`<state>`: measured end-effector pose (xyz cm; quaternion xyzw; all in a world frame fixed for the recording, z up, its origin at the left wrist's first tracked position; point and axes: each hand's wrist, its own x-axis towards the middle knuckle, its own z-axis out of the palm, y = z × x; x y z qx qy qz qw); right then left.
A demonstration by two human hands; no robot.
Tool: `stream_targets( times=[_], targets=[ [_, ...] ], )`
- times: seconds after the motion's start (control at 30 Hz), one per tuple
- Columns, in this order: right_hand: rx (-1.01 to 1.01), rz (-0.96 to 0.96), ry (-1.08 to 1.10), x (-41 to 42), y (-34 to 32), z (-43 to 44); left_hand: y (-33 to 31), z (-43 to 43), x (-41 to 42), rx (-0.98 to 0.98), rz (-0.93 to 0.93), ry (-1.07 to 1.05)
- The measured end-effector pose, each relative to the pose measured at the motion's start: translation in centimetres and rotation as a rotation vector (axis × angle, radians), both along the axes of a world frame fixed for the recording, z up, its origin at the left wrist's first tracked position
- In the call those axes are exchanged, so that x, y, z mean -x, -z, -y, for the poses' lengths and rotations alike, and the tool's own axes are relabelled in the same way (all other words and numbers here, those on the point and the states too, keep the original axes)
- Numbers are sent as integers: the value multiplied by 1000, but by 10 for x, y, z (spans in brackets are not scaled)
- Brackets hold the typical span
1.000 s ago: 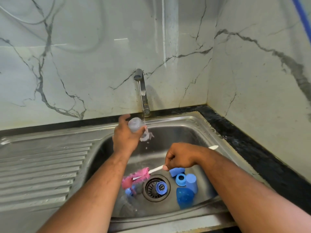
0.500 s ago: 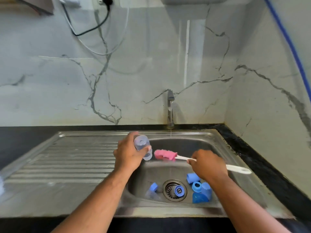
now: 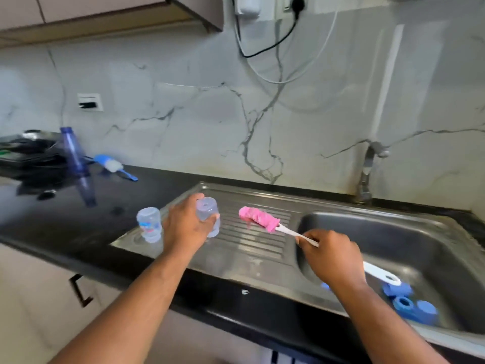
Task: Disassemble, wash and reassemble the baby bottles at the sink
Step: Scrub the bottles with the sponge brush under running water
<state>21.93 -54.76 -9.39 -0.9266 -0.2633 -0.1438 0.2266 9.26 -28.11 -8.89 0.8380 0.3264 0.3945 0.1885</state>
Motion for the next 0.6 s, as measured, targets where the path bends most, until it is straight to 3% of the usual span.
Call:
stream_targets(
  times=[0.23,0.6],
  targets=[
    [-9,-31,-59,13,-2,-21,9,-36,33,97,-131,-178],
    [-22,-104,-59,2,0,-4,20,-40,27,56,-169,-217]
  ],
)
